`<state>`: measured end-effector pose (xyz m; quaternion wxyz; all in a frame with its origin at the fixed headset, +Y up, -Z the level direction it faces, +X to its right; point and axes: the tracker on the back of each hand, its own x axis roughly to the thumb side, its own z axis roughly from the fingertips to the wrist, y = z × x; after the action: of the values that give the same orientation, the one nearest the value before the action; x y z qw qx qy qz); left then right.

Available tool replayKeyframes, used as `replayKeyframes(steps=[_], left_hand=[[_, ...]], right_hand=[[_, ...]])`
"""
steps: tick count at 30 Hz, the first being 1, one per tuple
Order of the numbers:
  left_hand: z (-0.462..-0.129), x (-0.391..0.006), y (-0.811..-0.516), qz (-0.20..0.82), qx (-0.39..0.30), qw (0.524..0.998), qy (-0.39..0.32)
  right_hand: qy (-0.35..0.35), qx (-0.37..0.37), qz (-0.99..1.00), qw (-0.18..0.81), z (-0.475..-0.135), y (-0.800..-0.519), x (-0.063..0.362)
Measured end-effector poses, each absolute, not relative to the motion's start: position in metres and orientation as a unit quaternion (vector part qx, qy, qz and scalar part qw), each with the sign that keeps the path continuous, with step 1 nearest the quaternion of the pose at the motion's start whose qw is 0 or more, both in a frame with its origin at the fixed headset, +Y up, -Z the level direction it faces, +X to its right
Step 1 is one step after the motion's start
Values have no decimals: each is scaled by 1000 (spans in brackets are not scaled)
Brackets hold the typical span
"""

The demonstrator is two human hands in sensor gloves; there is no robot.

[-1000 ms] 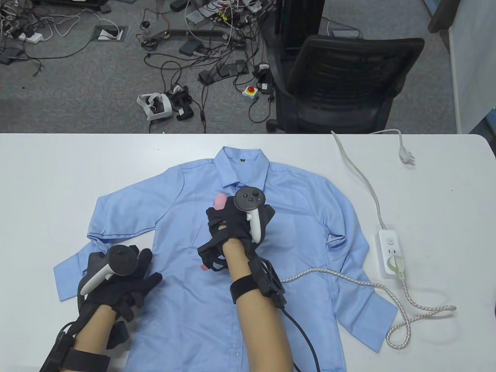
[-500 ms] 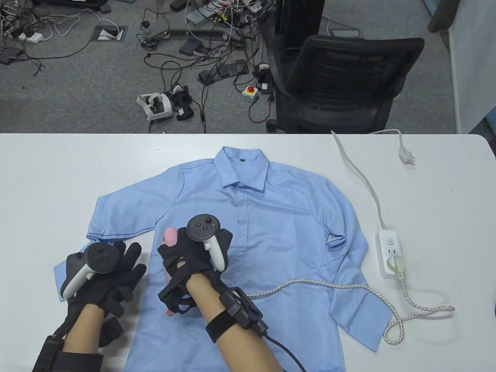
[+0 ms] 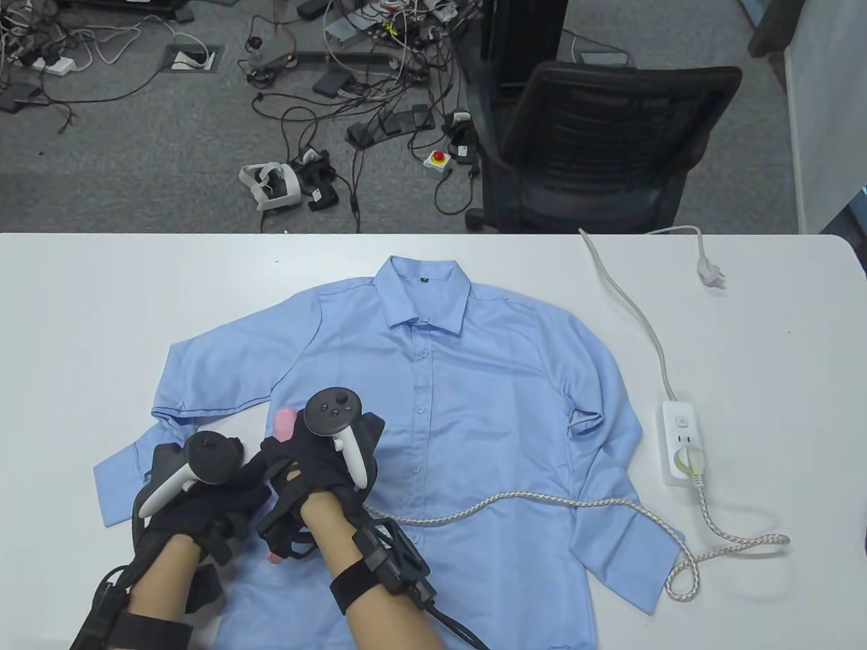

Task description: Iron long-sleeve shirt with electric iron on table

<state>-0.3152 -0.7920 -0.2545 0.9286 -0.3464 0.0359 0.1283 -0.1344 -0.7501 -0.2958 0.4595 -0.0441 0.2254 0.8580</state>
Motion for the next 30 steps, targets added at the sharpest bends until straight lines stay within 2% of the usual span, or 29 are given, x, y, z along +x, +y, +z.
replayKeyframes(steps=[3,7,19,21,26,30], left_hand=[[-253,-314,-792,142,-342,928,42],[-253,-313,-792,126,-344,930,40],[-251,-313,-792,131,-350,926,48],[-252,-311,-792,127,-354,925,49],[-252,-311,-790,141,-353,924,41],[-248,-308,-770,177,-328,928,21]], right_hand=[[192,-55,875,440,-296,-749,-130],[196,-78,866,453,-297,-749,-114],[153,-160,856,468,-289,-751,-19],[165,-158,848,477,-288,-752,-16],[144,-163,866,450,-287,-751,-20],[170,-161,853,467,-289,-753,-18]])
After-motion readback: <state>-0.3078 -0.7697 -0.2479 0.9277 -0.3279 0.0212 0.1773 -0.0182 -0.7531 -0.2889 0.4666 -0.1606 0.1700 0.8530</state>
